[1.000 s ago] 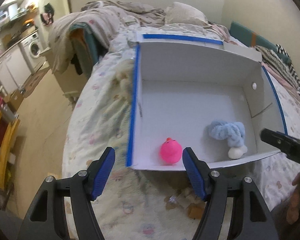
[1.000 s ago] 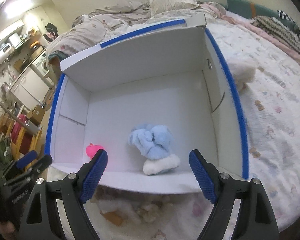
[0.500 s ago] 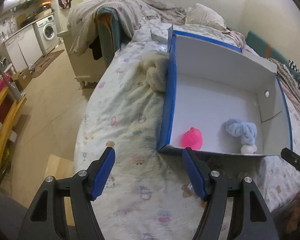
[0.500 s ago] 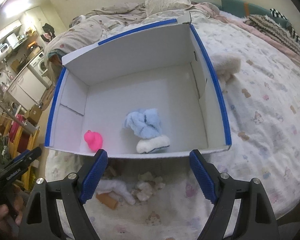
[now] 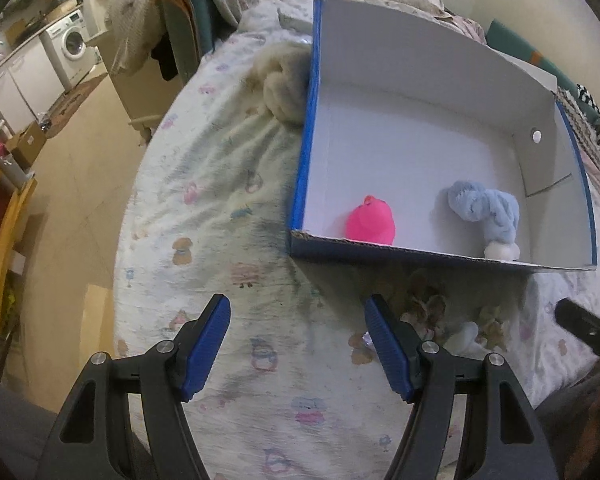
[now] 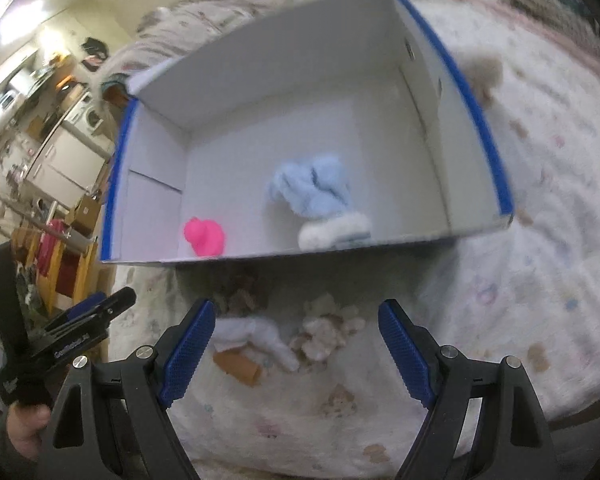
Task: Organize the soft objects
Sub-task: 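Move both tools back to the items and grasp the tan foam tube with the left tool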
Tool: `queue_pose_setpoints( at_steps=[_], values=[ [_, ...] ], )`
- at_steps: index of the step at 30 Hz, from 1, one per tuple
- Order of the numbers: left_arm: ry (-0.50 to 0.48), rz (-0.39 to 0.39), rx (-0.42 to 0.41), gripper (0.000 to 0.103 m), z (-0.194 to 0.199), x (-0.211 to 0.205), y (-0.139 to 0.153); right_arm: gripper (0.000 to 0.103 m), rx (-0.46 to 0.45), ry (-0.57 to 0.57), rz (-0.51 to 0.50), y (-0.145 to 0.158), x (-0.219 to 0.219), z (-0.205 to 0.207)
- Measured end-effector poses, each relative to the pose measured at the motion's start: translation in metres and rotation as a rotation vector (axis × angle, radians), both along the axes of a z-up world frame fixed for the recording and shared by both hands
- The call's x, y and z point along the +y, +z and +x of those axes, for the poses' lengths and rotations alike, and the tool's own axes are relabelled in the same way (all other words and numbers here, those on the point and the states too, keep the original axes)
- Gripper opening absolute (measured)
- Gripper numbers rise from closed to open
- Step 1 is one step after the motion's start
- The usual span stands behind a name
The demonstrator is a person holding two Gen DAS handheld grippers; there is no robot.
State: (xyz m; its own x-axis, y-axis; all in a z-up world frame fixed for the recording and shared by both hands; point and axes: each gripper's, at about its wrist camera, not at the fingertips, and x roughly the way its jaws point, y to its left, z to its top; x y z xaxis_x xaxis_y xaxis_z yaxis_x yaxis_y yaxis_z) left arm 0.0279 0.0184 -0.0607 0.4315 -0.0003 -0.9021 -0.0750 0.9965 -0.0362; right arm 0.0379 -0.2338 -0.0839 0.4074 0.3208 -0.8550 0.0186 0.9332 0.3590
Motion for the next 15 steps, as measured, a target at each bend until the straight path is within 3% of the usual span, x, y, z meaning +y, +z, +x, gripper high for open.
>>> queue_pose_setpoints(
  at_steps=[7, 13, 15],
  values=[
    [-0.022, 0.003, 0.059, 0.067, 0.001, -0.009, -0.013, 0.087, 0.211, -0.023, 0.028, -0.051, -0.002, 0.019],
    [-0.045, -0.005, 0.084, 0.067, 0.003, -0.017, -0.021, 0.071, 0.272, -0.023, 0.005, -0.073, 0.005, 0.036],
    [-0.051, -0.002, 0.098, 0.067, 0.003, -0.020, -0.025, 0.038, 0.286, -0.009, -0.005, -0.079, 0.009, 0.036]
  ],
)
